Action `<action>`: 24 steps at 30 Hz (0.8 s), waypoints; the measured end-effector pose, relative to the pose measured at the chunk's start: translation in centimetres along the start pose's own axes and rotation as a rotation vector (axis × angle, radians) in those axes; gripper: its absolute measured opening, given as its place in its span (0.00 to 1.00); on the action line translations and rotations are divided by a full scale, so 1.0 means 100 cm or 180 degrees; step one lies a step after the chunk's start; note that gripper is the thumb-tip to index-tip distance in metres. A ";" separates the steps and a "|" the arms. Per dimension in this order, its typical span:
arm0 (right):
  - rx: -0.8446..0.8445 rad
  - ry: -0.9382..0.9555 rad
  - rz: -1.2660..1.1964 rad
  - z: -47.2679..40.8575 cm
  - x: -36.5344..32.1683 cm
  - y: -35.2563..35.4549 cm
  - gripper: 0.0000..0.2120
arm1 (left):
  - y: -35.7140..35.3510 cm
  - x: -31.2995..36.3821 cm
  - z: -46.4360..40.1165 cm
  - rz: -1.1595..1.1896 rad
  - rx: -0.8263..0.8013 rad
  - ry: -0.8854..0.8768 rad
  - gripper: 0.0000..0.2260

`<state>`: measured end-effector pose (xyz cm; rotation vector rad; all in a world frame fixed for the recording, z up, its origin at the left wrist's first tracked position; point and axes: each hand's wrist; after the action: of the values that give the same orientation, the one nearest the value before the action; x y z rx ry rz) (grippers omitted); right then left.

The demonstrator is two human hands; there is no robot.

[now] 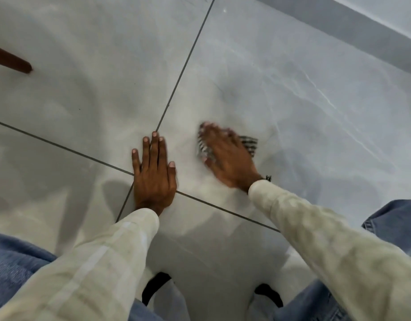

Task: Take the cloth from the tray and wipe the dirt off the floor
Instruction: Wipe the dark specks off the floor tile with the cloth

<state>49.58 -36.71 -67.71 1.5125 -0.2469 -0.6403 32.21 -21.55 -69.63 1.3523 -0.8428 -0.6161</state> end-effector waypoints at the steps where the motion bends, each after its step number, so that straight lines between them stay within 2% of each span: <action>1: 0.0152 -0.0388 -0.0083 -0.003 0.015 0.003 0.31 | -0.001 0.000 0.000 0.0008 -0.0003 0.0006 0.30; 4: 0.0476 -0.1585 -0.0213 0.037 0.036 0.005 0.32 | -0.002 -0.001 0.002 0.0054 -0.0016 0.0032 0.30; 8: 0.0536 -0.2392 -0.0249 0.095 -0.013 -0.008 0.35 | -0.002 -0.003 0.000 0.0004 -0.0038 0.0041 0.30; 10: 0.0442 -0.2251 -0.0243 0.089 -0.043 -0.012 0.36 | -0.001 -0.001 0.000 0.0000 -0.0030 0.0056 0.30; 12: 0.0398 -0.1644 -0.0321 0.066 -0.059 -0.012 0.34 | -0.001 0.000 0.001 -0.0029 -0.0024 0.0053 0.30; 14: 0.0327 -0.0914 -0.0295 0.041 -0.052 -0.013 0.32 | -0.001 0.001 0.001 -0.0046 -0.0009 0.0033 0.30; 16: 0.0335 -0.0615 -0.0167 0.014 -0.025 -0.010 0.30 | -0.002 0.001 0.002 -0.0070 -0.0010 0.0019 0.30; 17: 0.0411 -0.0701 -0.0188 0.004 -0.009 -0.007 0.29 | -0.002 0.001 0.003 -0.0084 -0.0014 0.0014 0.30; 21: 0.0747 -0.1675 -0.0334 0.014 0.047 0.005 0.28 | -0.004 -0.001 0.002 -0.0033 -0.0022 0.0036 0.30; 24: 0.0851 -0.2023 -0.0314 0.044 0.027 -0.003 0.29 | -0.002 -0.001 0.000 -0.0055 -0.0057 0.0042 0.31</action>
<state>49.37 -41.85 -68.31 1.5417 -0.7697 -1.1984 32.20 -21.54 -69.84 1.3472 -0.8141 -0.6261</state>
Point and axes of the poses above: each hand's wrist, its own z-axis away from the middle knuckle, its own y-axis out of the back of the hand, x = y × z, and after that the axes turned 4 degrees about x, right-handed
